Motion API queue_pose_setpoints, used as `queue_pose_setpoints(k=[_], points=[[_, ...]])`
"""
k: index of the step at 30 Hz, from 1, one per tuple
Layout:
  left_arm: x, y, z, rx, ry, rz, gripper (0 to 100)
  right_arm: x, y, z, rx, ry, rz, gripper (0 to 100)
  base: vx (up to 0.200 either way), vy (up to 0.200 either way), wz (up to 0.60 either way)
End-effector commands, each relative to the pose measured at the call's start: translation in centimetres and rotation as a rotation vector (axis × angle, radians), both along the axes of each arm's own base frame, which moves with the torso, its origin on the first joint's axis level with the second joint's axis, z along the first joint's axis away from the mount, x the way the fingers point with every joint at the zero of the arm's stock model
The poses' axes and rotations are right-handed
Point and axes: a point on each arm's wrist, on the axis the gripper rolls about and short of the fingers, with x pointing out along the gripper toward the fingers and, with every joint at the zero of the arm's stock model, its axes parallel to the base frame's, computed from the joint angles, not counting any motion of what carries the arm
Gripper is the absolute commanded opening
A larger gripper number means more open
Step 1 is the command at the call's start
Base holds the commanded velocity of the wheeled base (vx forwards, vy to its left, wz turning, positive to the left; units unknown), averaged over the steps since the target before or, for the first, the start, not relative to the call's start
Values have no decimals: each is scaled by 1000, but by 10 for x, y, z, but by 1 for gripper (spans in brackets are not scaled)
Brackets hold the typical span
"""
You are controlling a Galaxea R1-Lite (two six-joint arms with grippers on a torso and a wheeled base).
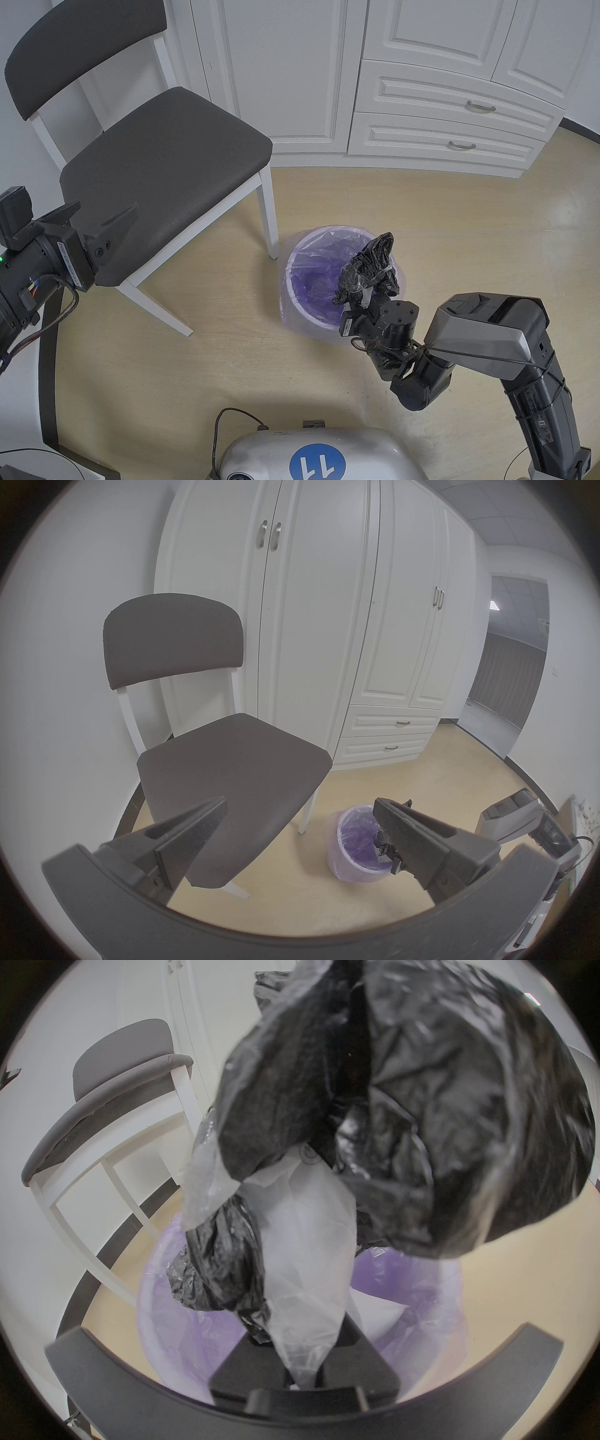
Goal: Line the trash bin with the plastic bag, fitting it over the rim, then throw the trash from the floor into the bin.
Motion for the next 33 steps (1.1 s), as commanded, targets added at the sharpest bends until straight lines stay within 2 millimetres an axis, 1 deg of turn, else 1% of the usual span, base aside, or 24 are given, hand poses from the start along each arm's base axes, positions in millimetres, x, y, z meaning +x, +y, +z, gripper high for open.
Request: queue_pose_setpoints(k=[1, 4, 5, 8, 11, 15, 26, 27, 33], points=[[1, -1, -1, 2, 4, 0, 100, 8, 6, -10, 18, -22, -5, 0, 0, 0, 0], [1, -1, 0, 2, 4, 0, 100, 10, 7, -7, 32, -44, -8, 0, 0, 0, 0], [2, -1, -1, 3, 5, 0, 100, 10, 7, 0, 41, -59, -8, 0, 0, 0, 0], [3, -2, 0, 2, 4, 0, 100, 11, 7, 10, 54, -79, -9, 0, 0, 0, 0], [5, -3, 0, 4, 8, -1, 100, 12, 7, 15, 59, -87, -11, 0, 0, 0, 0], [8, -4, -2, 9, 20, 0, 100, 14, 9, 12, 60, -88, -9, 0, 0, 0, 0], [9, -5, -4, 13, 27, 0, 100, 17, 14, 0, 57, -80, -5, 0, 0, 0, 0], [9, -5, -5, 14, 29, 0, 100, 18, 14, -1, 57, -80, -5, 100, 0, 0, 0], [10, -5, -4, 14, 29, 0, 100, 18, 14, 0, 58, -83, -5, 100, 0, 0, 0]])
